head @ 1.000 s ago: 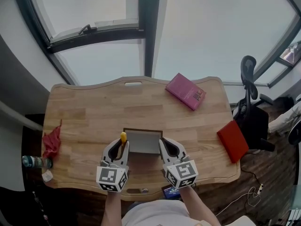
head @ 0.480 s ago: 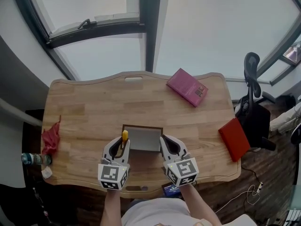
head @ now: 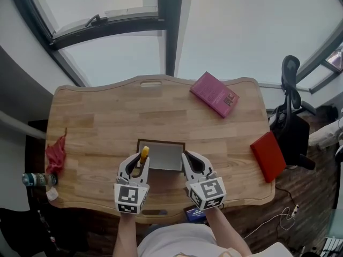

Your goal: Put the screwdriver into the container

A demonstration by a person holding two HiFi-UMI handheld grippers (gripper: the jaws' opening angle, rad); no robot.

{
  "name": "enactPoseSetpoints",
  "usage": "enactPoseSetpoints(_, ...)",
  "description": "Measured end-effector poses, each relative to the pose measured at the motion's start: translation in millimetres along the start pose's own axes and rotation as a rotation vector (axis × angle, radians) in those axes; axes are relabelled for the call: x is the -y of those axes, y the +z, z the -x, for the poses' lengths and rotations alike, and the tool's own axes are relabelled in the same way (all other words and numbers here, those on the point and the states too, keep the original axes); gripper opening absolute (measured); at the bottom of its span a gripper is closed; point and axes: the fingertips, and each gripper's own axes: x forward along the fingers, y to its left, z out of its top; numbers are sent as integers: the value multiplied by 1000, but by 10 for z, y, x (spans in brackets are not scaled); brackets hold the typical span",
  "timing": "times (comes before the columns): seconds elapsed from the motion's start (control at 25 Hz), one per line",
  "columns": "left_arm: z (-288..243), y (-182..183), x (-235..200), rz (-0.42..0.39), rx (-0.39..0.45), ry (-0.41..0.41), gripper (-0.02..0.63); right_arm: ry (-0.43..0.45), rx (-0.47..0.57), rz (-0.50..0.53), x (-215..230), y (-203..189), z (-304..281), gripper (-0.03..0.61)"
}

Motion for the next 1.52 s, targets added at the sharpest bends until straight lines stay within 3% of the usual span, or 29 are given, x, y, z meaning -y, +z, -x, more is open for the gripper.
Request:
enactPoseSetpoints(0.24,-143,-69,55,-31,-47,-34,80,12,-14,-22,86,-44,-103,32)
enactPoseSetpoints(0.64,-328,-251,155,-166,-150,-76,80,31,-46,-35,142,-127,-272,32)
enactPoseSetpoints(1.52,-544,-591,215,-206,-311,-191,80,44,-81,-55,257,-231,-434,32)
